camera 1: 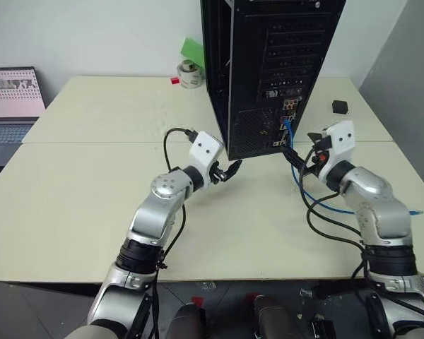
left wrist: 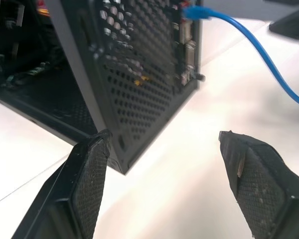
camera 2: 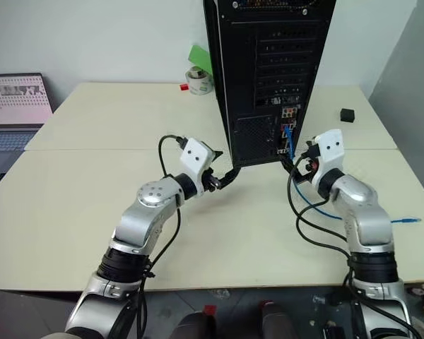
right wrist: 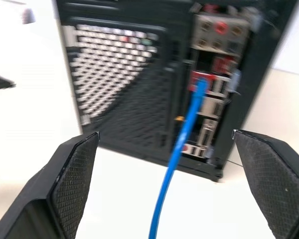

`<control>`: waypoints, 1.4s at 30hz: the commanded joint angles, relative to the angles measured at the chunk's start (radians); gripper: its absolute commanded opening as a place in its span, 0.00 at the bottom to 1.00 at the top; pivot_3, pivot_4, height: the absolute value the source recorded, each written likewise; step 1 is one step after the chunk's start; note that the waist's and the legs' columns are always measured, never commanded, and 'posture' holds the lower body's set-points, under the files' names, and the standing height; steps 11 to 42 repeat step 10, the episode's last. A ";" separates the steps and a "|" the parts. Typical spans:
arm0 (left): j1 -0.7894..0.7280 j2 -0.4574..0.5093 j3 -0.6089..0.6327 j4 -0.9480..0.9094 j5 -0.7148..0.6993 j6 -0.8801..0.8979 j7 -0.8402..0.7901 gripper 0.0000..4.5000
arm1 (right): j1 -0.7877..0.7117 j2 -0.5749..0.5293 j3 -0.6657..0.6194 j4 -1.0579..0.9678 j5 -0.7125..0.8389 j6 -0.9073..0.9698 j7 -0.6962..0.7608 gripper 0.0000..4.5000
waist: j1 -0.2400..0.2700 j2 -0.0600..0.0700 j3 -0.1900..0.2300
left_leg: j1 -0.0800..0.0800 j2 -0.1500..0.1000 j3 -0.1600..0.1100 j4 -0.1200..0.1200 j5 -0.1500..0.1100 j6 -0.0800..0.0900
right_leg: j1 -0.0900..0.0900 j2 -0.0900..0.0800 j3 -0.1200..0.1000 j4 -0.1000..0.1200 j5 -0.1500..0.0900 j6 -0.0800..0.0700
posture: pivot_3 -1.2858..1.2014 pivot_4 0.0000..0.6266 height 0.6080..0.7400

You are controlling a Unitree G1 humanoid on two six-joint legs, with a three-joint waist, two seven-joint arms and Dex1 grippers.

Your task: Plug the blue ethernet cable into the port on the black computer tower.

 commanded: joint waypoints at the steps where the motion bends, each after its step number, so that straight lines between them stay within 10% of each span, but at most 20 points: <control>1: -0.037 0.067 0.056 -0.035 -0.036 0.011 -0.063 0.82 | 0.008 -0.082 -0.073 -0.049 0.076 -0.001 0.105 0.99 | 0.000 0.000 0.000 | 0.000 0.000 0.000 0.000 0.000 0.000 | 0.000 0.000 0.000 0.000 0.000 0.000 | 0.52 0.24 1.00; 42: -0.070 0.178 0.113 0.030 -0.052 -0.051 -0.155 0.82 | 0.001 -0.194 -0.144 0.012 0.135 -0.006 0.200 0.99 | 0.003 0.000 0.000 | 0.000 0.000 0.000 0.000 0.000 0.000 | 0.000 0.000 0.000 0.000 0.000 0.000 | 0.52 0.24 1.00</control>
